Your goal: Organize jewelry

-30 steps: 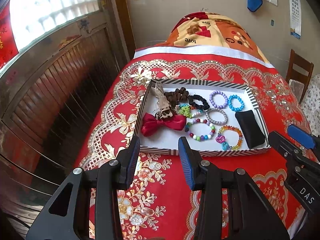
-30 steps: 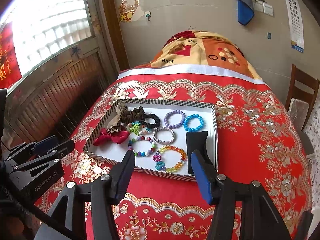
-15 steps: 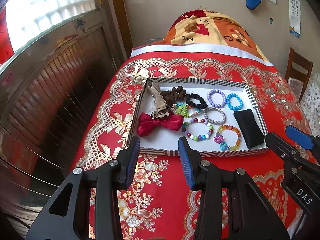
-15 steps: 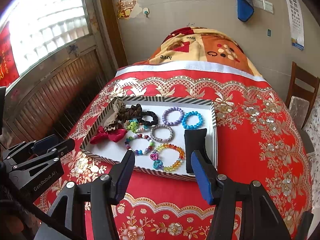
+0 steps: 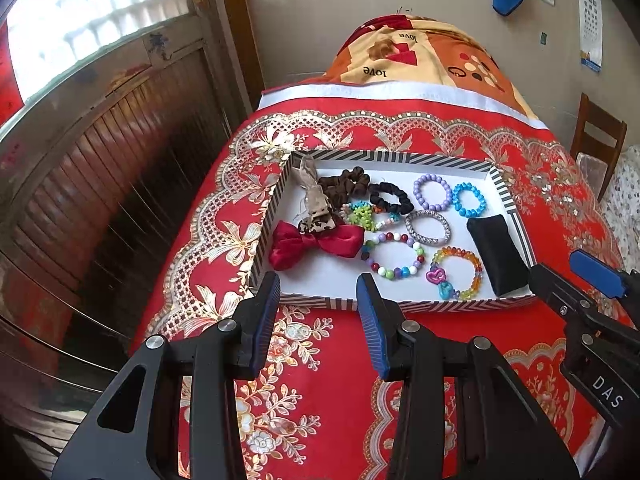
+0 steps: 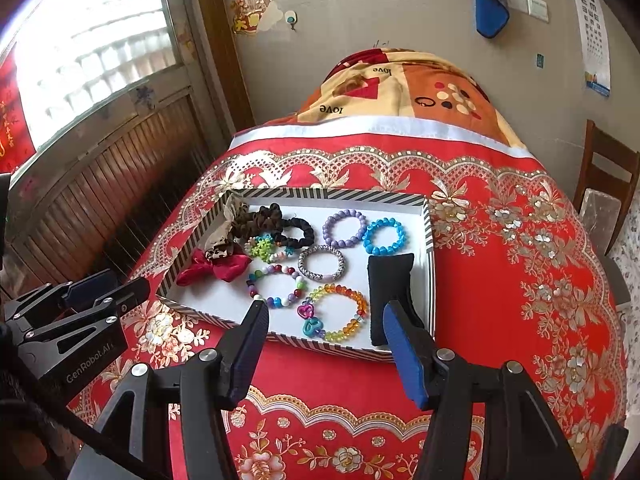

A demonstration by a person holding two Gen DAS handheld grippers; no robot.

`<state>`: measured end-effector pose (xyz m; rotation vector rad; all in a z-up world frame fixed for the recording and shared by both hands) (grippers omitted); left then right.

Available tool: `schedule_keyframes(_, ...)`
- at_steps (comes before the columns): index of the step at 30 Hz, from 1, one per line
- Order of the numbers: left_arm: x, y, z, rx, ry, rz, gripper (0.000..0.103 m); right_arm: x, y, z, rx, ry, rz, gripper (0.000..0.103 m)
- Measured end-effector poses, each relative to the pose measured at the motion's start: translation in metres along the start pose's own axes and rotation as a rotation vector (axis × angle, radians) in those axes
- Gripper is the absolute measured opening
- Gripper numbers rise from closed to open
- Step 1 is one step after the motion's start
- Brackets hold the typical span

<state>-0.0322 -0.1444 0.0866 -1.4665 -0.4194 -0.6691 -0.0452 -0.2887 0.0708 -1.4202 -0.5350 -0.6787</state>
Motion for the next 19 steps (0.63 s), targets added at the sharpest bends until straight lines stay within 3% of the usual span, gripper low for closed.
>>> schedule_keyframes(19, 0.001, 0.012, 0.0, -0.013, -0.022, 0.021, 0.039, -0.002, 0.01, -0.01, 0.01, 0.014, 0.021, 0.058)
Point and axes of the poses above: each gripper's, at about its wrist camera, not at the fingertips, and y roughly the way its jaws point, z to its left, x to its top, the point moved 5 cm from there along y, roughly the way its jaws point, and after that the axes turned 3 degrees about -y, right-handed, at the moved point
